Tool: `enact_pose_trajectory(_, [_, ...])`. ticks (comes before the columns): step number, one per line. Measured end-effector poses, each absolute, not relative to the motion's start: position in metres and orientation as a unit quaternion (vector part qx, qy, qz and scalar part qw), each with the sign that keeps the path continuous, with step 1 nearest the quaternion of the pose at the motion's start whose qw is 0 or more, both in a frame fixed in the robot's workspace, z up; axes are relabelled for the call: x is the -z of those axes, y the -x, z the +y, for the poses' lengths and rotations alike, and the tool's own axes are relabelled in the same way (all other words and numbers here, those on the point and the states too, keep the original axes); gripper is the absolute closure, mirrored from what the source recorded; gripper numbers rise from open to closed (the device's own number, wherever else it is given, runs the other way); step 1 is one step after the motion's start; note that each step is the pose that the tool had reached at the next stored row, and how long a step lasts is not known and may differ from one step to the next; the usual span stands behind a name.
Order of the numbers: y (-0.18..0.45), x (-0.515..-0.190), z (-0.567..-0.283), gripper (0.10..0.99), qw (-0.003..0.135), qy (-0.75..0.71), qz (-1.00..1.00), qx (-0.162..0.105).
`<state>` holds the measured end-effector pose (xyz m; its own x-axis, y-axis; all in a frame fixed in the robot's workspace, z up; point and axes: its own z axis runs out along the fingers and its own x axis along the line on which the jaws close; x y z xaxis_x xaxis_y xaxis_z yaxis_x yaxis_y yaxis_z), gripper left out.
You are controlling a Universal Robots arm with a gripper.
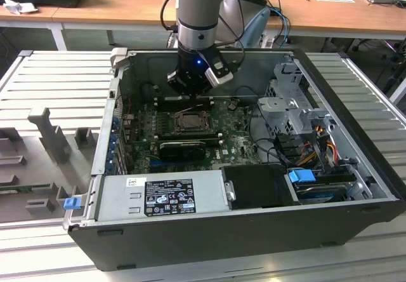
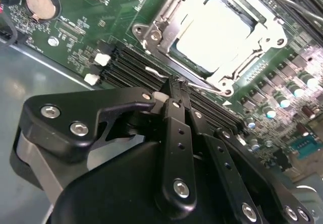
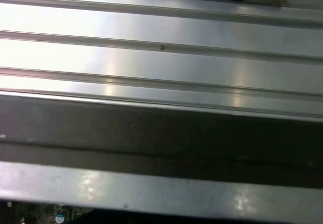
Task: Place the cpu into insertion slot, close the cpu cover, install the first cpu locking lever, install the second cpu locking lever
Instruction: 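Install the first cpu locking lever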
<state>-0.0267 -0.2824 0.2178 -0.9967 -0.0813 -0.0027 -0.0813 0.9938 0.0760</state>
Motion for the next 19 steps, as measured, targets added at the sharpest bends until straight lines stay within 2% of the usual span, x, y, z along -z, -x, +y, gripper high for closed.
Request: enact_pose_trajectory(19, [0.0184, -0.2114, -0.2818, 0.980, 0.000, -0.041, -0.998, 0.038])
